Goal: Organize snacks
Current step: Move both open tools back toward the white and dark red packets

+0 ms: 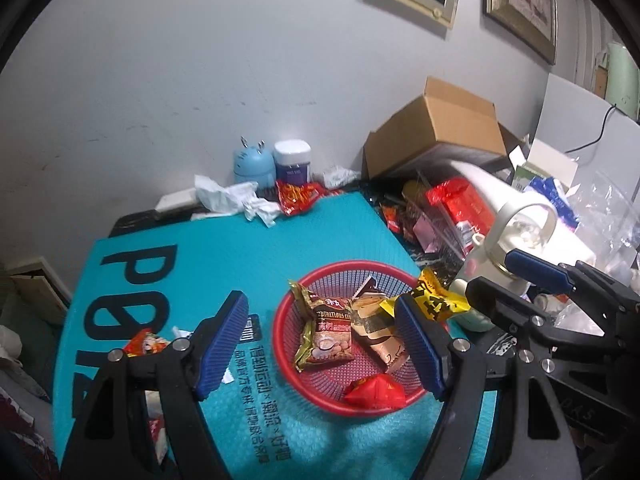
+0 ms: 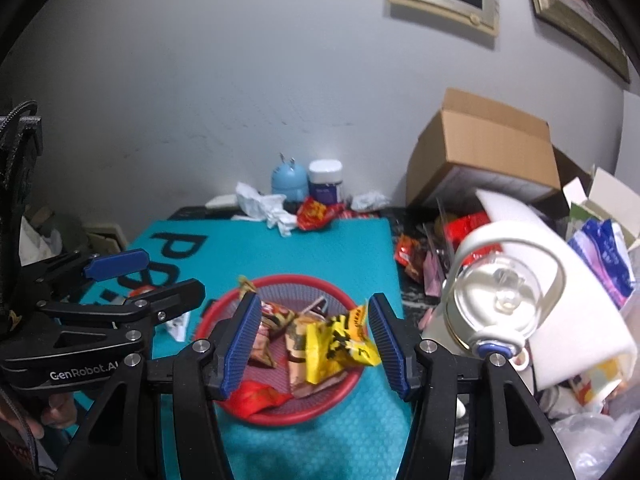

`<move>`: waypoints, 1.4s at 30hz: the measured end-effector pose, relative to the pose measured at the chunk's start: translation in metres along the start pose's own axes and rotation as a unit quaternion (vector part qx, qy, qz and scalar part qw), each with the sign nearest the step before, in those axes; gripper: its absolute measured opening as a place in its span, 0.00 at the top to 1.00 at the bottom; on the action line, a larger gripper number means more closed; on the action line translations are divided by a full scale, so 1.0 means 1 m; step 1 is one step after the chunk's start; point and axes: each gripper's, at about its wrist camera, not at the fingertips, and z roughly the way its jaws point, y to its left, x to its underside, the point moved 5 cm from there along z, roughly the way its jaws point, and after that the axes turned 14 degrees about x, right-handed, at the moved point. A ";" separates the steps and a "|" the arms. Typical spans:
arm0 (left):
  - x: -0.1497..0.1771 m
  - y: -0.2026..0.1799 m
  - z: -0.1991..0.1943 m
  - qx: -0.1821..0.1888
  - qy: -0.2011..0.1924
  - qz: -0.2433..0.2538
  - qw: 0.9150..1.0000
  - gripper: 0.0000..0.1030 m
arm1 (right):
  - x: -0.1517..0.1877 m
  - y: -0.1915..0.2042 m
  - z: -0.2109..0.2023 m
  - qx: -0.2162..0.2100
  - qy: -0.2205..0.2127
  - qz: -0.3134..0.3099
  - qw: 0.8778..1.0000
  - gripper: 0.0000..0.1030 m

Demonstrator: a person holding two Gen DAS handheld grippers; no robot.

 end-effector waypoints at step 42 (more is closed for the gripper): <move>0.100 0.054 -0.218 -0.175 -0.095 -0.095 0.975 0.27 | 0.033 0.162 -0.120 -0.228 -0.060 -0.128 0.963 0.42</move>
